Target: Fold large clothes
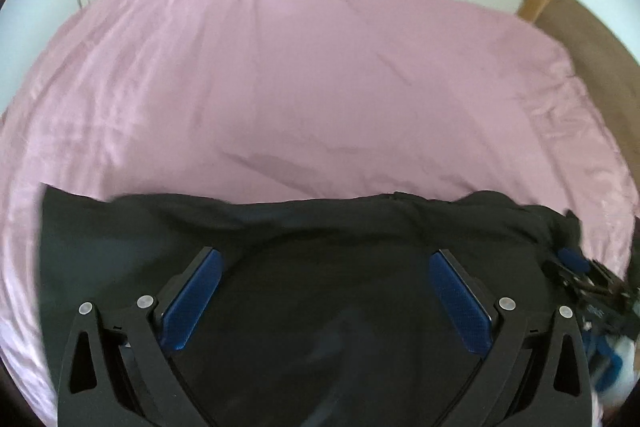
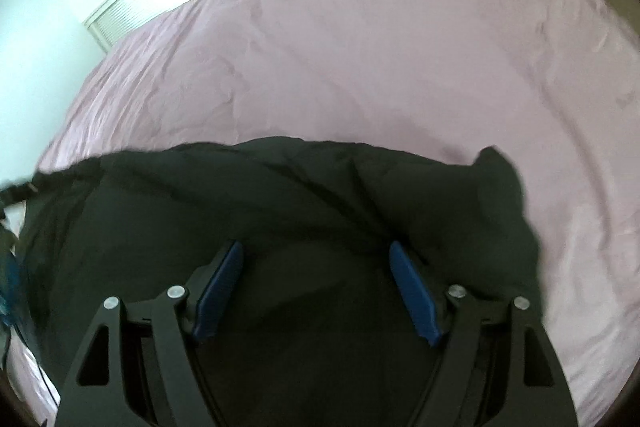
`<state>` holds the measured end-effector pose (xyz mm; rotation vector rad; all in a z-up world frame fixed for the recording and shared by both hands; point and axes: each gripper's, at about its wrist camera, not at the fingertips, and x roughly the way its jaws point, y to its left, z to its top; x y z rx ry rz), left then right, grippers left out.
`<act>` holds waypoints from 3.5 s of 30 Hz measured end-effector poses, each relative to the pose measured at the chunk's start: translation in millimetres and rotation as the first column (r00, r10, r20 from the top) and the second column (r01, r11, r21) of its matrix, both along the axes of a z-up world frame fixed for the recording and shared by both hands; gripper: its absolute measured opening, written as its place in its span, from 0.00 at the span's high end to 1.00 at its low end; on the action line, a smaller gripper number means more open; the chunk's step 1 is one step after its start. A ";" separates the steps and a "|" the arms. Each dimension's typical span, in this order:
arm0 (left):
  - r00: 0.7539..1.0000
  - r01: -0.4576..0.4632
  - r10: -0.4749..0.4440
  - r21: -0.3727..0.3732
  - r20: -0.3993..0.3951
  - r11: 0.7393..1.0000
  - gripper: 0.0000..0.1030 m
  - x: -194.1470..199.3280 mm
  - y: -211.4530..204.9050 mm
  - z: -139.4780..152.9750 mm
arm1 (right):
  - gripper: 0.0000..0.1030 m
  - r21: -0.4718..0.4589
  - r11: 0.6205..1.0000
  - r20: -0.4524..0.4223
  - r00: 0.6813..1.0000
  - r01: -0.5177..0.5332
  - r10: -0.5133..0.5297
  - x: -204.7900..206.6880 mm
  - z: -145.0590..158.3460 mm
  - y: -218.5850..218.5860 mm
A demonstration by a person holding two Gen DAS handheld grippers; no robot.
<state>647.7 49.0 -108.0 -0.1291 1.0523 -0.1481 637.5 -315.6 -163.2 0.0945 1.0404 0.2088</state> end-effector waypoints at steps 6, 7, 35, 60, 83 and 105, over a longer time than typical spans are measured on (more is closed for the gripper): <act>0.998 -0.021 0.021 0.000 0.062 1.000 0.01 -76.5 69.3 38.7 | 0.27 -0.026 0.998 0.057 0.997 -0.051 0.053 -68.9 29.1 2.7; 0.998 -0.032 0.033 -0.011 0.061 0.999 0.01 -88.0 77.6 38.4 | 0.27 -0.030 0.998 0.062 0.996 -0.058 0.059 -79.9 30.5 4.5; 0.957 -0.268 0.278 0.108 -0.080 0.957 0.01 -86.9 118.5 -55.2 | 0.27 -0.096 0.995 0.007 1.000 0.004 -0.004 -105.2 2.3 -6.4; 0.978 -0.208 0.208 0.109 0.018 0.972 0.01 -168.1 88.3 -32.8 | 0.27 -0.162 0.975 0.068 0.983 -0.155 0.168 -163.7 29.1 61.7; 0.979 -0.201 0.202 0.108 -0.007 0.974 0.01 -173.0 99.6 -41.1 | 0.27 -0.202 0.966 0.047 0.983 -0.164 0.177 -165.9 15.4 50.9; 0.985 -0.171 0.164 -0.123 -0.061 0.978 0.01 -163.8 183.8 -33.8 | 0.08 0.324 0.917 -0.163 0.968 0.234 -0.190 -119.8 -20.9 -136.9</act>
